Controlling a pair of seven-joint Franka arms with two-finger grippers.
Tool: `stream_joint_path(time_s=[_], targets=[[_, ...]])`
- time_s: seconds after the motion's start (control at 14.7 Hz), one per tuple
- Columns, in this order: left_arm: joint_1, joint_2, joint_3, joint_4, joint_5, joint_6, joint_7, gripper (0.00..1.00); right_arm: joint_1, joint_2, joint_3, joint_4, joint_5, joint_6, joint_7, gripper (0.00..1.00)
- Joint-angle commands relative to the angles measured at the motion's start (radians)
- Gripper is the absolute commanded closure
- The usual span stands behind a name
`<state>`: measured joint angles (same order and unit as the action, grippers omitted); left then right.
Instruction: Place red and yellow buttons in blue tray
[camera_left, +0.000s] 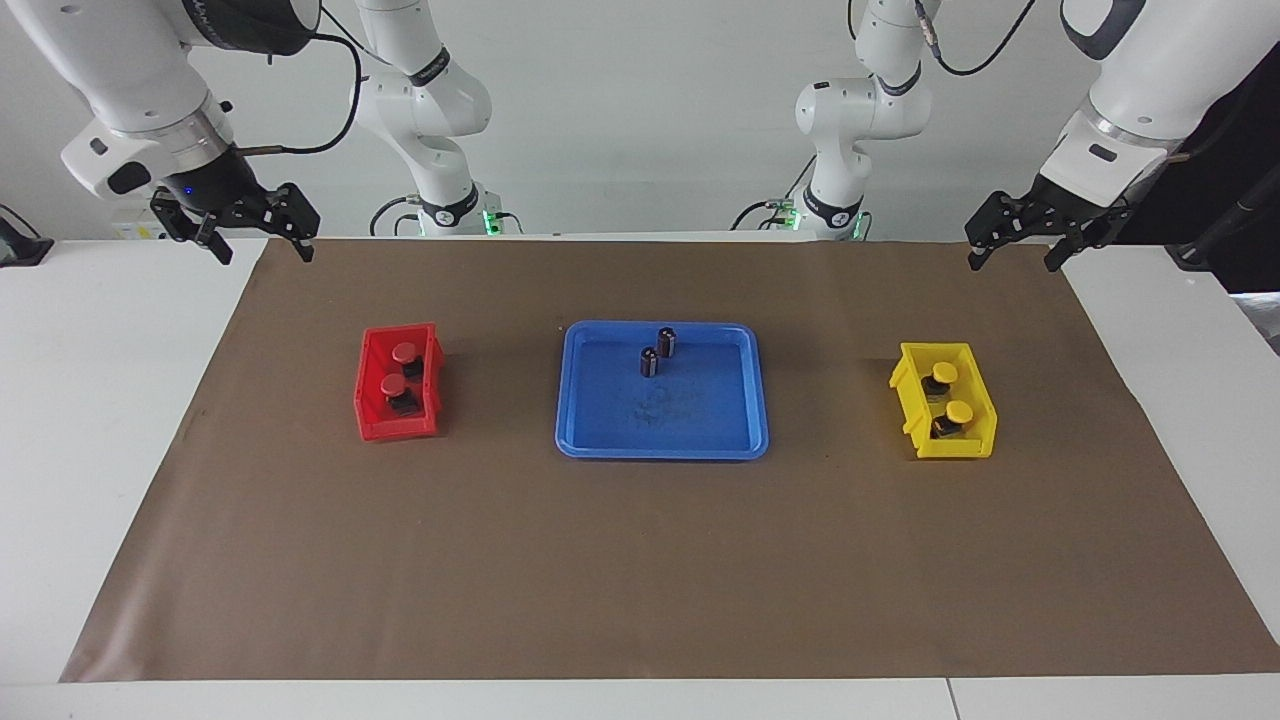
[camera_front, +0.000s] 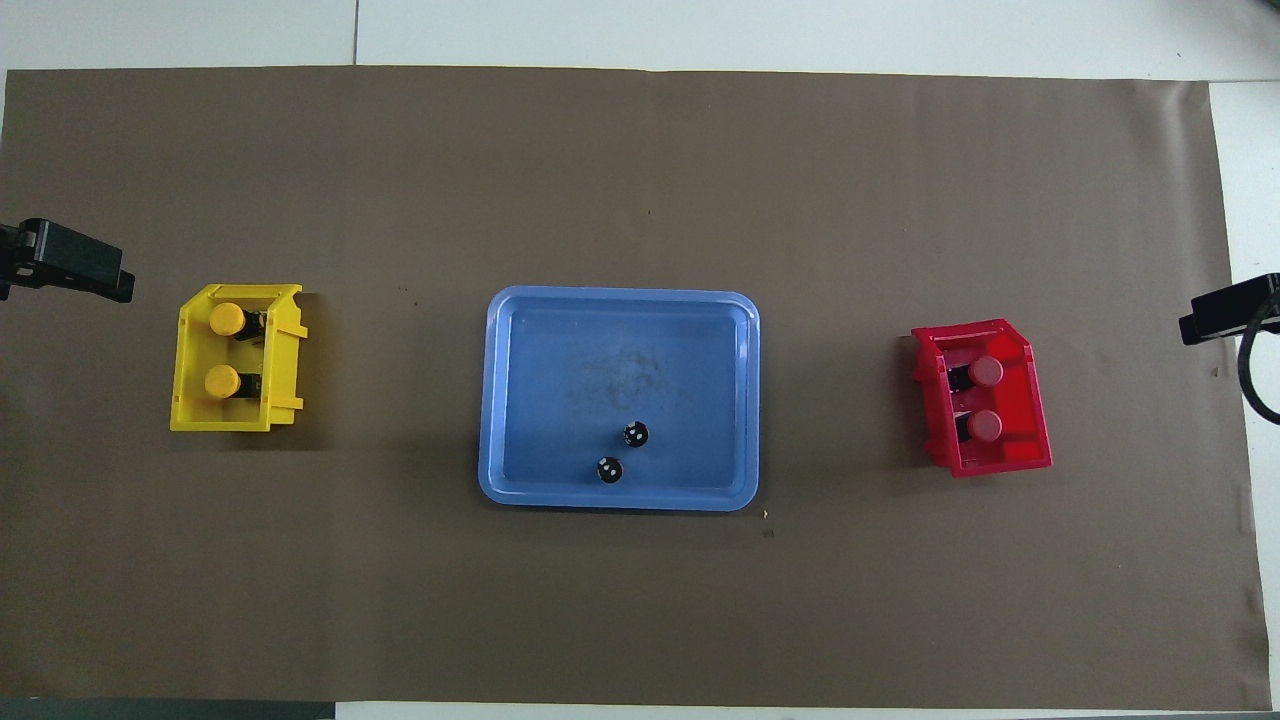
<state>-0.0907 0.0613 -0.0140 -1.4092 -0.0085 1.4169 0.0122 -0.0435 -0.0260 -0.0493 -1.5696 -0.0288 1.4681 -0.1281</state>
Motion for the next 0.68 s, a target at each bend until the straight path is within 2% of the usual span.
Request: stream_joint_path(time_s=[0.0, 0.61], targets=[[0.002, -0.031, 0.003, -0.036, -0.004, 0.002, -0.005, 0.00, -0.001, -0.014, -0.001, -0.010, -0.006, -0.014, -0.018, 0.00], [0.002, -0.031, 0.003, -0.036, -0.004, 0.002, -0.005, 0.00, 0.008, -0.015, -0.001, -0.013, -0.010, -0.015, -0.018, 0.00]])
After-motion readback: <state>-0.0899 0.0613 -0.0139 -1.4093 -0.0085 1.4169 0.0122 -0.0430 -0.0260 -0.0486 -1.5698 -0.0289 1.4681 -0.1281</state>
